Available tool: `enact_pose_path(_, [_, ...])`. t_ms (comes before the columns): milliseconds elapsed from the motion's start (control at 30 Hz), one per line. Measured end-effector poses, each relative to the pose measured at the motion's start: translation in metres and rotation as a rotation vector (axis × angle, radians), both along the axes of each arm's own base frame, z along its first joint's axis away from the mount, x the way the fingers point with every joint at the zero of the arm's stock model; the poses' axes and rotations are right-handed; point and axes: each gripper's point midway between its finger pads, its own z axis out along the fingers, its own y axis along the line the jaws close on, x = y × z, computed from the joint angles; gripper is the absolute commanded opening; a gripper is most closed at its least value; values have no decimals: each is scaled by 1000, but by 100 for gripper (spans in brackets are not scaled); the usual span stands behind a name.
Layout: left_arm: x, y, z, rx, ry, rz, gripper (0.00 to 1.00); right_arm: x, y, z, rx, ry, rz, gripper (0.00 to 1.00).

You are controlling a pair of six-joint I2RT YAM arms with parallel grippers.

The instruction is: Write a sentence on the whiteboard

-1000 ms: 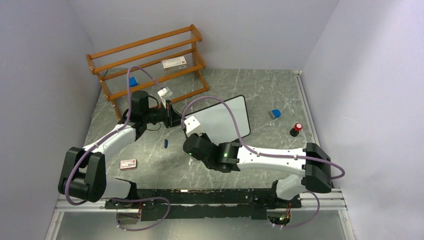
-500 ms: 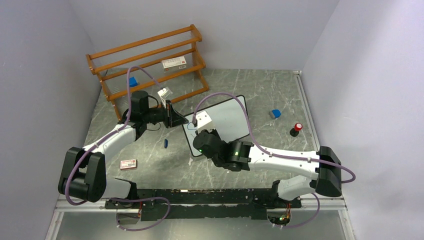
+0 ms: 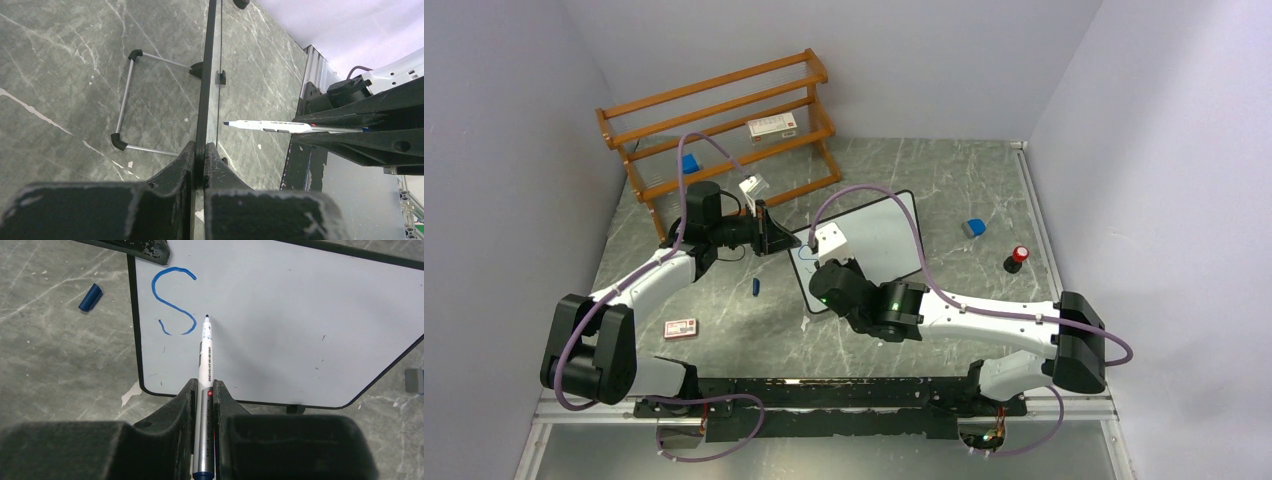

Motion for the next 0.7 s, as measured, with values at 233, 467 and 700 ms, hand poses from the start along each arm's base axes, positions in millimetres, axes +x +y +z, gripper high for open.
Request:
enact_pose_path(233, [0, 0, 0, 0, 0, 0, 5, 1, 3, -6, -13, 6, 3, 0])
enact_pose_path(467, [0, 0, 0, 0, 0, 0, 5, 2, 6, -6, -8, 2, 6, 0])
enact_pose_path(700, [0, 0, 0, 0, 0, 0, 5, 4, 6, -9, -12, 1, -1, 0])
